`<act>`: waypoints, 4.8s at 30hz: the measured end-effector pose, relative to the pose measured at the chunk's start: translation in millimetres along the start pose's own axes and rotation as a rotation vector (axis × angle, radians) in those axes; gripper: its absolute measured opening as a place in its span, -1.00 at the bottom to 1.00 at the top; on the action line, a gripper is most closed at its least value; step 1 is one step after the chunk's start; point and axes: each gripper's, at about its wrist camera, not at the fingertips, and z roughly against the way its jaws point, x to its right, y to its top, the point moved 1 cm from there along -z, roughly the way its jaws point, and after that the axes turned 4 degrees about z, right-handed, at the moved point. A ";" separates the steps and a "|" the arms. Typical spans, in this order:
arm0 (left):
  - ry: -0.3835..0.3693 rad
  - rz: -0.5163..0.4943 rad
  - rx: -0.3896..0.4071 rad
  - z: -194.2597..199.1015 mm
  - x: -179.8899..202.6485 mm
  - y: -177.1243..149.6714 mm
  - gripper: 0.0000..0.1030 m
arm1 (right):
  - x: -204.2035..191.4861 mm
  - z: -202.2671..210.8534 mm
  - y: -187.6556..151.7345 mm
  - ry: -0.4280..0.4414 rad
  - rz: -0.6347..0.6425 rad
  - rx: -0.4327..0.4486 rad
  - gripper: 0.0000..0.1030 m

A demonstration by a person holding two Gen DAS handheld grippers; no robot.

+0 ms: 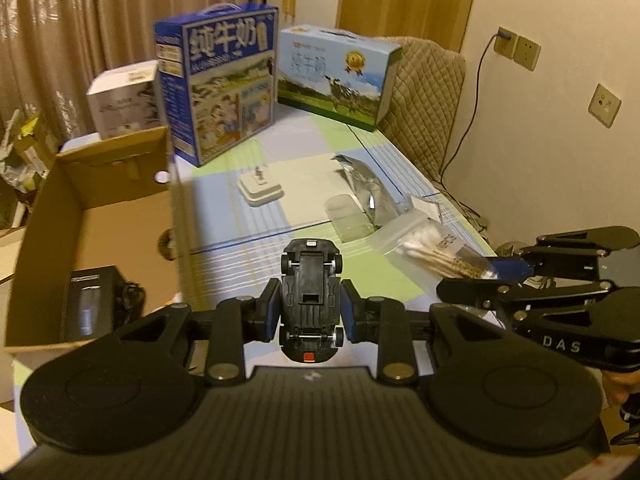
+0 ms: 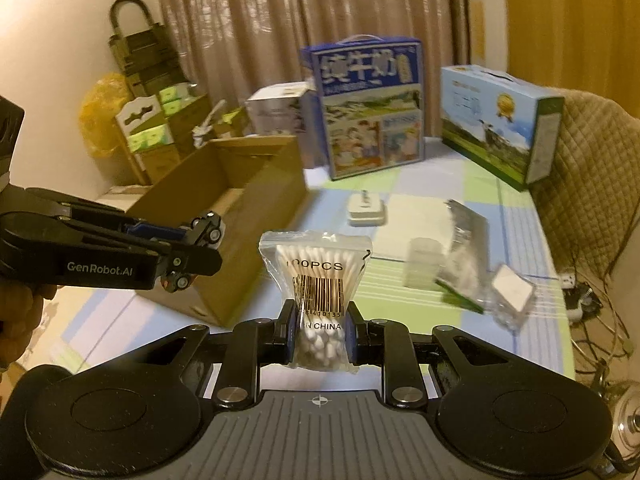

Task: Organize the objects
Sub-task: 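Carry the toy car with the left tool while the right tool carries the swab bag to the cardboard box, then open the left tool to drop the car in the box while the right tool releases the swab bag inside, then move the left tool to the clear plastic cup while the right tool moves to the cotton pad packet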

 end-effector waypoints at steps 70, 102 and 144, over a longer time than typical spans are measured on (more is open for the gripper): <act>0.188 0.174 -0.022 -11.5 -245.0 -3.7 0.04 | -107.8 -169.6 95.1 0.184 -0.097 0.077 0.09; 0.052 0.034 0.093 13.1 -64.1 13.4 0.94 | 52.8 36.1 -21.8 -0.186 -0.418 0.159 0.13; 0.042 0.094 -0.081 -228.1 6.8 44.1 0.98 | 221.7 -141.3 -41.6 -0.305 -0.423 -0.071 0.16</act>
